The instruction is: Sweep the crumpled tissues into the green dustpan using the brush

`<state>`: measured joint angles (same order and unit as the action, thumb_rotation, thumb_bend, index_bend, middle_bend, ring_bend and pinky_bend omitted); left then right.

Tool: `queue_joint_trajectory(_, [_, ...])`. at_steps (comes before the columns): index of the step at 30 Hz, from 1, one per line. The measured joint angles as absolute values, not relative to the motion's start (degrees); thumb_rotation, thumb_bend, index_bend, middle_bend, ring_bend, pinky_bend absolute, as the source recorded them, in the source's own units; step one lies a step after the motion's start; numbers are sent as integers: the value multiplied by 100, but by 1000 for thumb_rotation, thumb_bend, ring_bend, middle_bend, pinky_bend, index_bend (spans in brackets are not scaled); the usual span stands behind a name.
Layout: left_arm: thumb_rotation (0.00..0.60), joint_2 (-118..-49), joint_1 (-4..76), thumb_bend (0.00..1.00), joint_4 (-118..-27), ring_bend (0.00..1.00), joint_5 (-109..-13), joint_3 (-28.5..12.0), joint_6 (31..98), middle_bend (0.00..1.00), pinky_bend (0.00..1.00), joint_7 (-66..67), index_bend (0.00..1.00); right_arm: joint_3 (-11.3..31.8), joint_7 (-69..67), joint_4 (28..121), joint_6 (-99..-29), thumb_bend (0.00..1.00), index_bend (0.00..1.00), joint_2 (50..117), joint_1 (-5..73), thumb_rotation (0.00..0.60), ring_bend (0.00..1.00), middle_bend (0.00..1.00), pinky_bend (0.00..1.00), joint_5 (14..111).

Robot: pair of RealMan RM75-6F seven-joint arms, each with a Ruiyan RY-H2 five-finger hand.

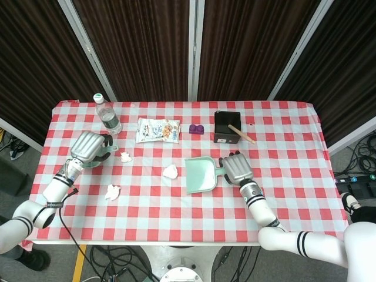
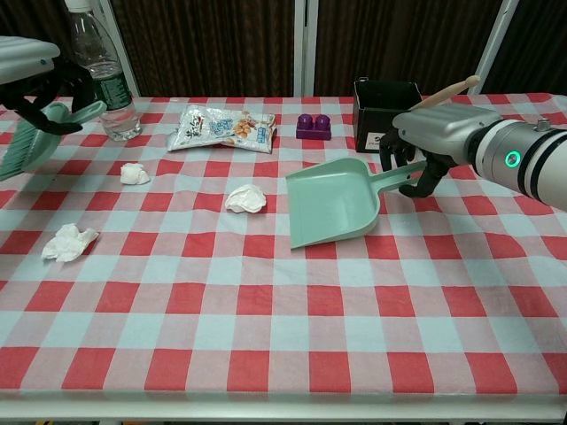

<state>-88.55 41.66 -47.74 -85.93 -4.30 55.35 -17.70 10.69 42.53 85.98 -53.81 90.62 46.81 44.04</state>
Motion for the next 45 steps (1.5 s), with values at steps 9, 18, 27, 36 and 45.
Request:
queue_joint_trajectory(9, [600, -9664, 4699, 483, -3525, 703, -8841, -234, 4908, 559, 943, -2525, 548, 1053, 4207, 8655, -5482, 364, 617, 8974, 4785, 600, 310, 509, 268, 4205])
queue_joint_trajectory(18, [600, -10061, 5006, 484, -3322, 702, -9168, -19, 5034, 561, 942, -3446, 559, 932, 4177, 8615, -5523, 373, 619, 9006, 4841, 600, 310, 509, 268, 4117])
queue_joint_trajectory(27, [600, -10048, 5243, 484, -3983, 693, -9385, 56, 5394, 561, 938, -4049, 559, 852, 4034, 8596, -5550, 373, 619, 9009, 4828, 600, 310, 510, 268, 4155])
queue_joint_trajectory(36, [600, -9629, 5351, 483, -5308, 693, -9441, -14, 5731, 561, 935, -4214, 559, 785, 3846, 8466, -5439, 374, 619, 9014, 4829, 600, 310, 510, 269, 4278])
queue_joint_trajectory(45, [600, -8609, 4792, 488, -6972, 693, -8756, -214, 6078, 560, 935, -3070, 560, 758, 3651, 8320, -5223, 374, 620, 9008, 4907, 600, 310, 511, 269, 4504])
